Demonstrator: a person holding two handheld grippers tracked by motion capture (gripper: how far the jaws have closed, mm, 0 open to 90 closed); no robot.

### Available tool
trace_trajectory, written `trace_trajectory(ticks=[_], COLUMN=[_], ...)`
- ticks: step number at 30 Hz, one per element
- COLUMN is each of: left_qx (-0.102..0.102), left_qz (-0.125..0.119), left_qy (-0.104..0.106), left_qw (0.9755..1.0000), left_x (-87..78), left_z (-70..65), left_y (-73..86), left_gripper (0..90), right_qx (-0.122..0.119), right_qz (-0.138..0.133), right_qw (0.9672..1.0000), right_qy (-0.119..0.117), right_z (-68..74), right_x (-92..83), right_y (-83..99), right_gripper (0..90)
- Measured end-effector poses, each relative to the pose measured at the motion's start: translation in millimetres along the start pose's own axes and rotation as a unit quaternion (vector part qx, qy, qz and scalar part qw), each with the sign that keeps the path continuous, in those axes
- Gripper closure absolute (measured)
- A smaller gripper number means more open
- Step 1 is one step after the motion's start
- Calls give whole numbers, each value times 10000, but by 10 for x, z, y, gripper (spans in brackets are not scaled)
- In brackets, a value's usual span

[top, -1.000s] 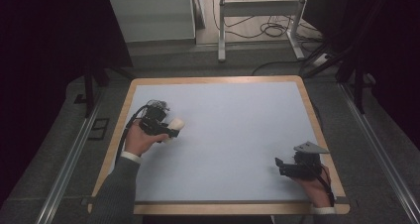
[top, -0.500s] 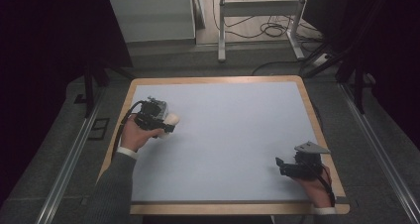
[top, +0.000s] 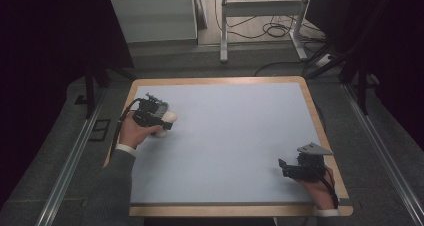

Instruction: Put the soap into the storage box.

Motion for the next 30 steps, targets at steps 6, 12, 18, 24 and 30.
trace_trajectory(ticks=[6, 12, 18, 24, 30], left_qx=[-138, -257, -512, -711, -817], left_qz=[9, -16, -51, -78, -161], left_qy=[-47, -90, -90, -101, -234], left_qw=[9999, 9996, 9986, 9974, 9963], left_x=[19, 6, 36, 73, 119], left_z=[79, 175, 290, 396, 490], left_y=[-57, -138, -181, -218, -249], left_gripper=[494, 493, 493, 494, 493], right_qx=[1, 12, -10, 6, 38], right_qz=[-2, -8, -23, -8, -22], right_qw=[10000, 10000, 10000, 10000, 10000], right_qy=[6, 14, 48, 50, 30], right_z=[-5, -13, -12, -23, -27], right_x=[2, -5, -6, -3, -11], right_y=[5, 9, 7, 15, 15], right_gripper=[95, 95, 97, 97, 97])
Point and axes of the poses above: each handheld gripper's, and its own axes: x roughly forward along the jaws, y roughly out of its underside, z roughly to its left, the point moved 3 cm from there along x, roughly forward along the jaws, and after that the axes turned 13 degrees about -x, right-handed, at the moved point
